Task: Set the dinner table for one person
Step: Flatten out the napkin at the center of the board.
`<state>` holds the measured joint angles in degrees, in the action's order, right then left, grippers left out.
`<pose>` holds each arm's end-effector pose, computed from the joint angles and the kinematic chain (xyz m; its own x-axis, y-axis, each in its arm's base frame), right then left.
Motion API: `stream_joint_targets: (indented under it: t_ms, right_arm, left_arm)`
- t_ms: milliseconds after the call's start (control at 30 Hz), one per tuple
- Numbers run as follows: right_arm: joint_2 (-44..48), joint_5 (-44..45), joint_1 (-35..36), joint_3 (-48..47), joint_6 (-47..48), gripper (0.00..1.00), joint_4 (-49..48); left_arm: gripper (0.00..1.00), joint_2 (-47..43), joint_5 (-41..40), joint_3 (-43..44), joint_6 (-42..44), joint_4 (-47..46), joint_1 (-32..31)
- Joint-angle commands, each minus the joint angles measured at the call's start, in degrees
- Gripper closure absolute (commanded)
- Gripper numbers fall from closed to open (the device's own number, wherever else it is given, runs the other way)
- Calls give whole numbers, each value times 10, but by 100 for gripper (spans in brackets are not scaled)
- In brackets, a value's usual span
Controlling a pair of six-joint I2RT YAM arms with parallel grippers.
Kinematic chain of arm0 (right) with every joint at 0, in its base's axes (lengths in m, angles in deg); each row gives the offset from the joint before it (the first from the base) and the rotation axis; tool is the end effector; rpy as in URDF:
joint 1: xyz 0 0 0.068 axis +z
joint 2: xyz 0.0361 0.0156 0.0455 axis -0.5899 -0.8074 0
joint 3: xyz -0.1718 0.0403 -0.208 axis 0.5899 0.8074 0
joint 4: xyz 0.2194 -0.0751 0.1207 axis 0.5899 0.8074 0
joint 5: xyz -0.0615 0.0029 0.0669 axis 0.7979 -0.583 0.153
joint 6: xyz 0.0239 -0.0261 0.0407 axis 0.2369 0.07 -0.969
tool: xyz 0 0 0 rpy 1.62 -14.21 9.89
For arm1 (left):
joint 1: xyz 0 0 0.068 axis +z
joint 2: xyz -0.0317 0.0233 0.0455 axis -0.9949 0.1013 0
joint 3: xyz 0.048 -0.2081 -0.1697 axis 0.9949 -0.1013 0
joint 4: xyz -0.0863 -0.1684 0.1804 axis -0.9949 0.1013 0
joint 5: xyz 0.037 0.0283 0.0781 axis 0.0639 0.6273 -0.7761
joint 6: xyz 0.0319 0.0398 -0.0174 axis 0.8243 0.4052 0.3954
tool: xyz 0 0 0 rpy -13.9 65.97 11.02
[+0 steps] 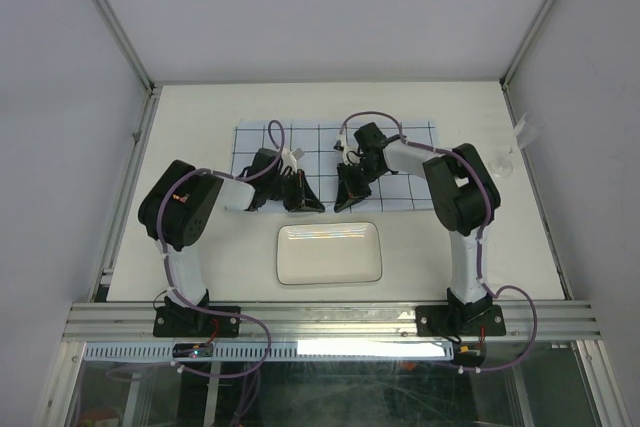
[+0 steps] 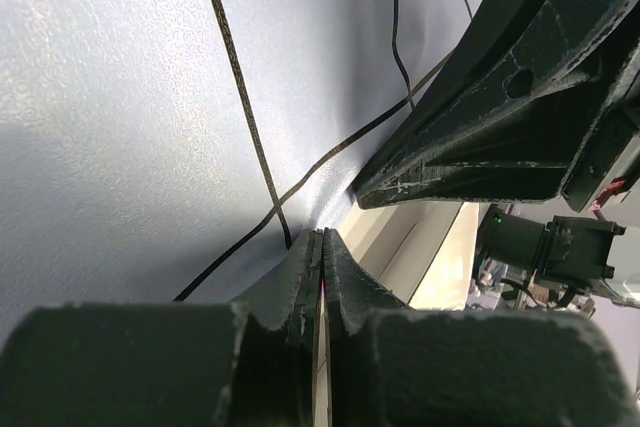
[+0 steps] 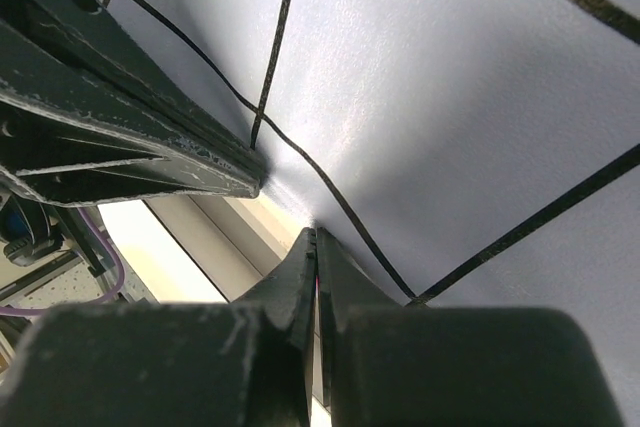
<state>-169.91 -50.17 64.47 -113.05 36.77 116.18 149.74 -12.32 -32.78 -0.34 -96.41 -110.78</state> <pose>0.3356 0.2062 0.1294 -0.9154 -0.3610 -0.1782 -0.3869 0.6662 0.6375 0.2999 -0.1752 0.0996 -0.9679 -0.0609 -0.2440 0.1601 0.5988 -0.7847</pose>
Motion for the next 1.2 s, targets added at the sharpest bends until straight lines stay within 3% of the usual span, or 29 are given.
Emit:
stream_joint_targets:
  t_ms: [0,400,867,1167]
  right_arm:
    - [16,39,10,-20,3,100,22]
    - [21,27,16,-98,-29,100,61]
    - [-70,-55,13,-123,-9,100,32]
    - [-64,33,-5,-126,26,100,120]
  left_arm:
    - [98,3,-34,-36,24,59,-2]
    - [98,39,-23,4,27,55,0]
    - [99,60,-13,50,44,86,22]
    - [99,54,-10,46,59,105,37]
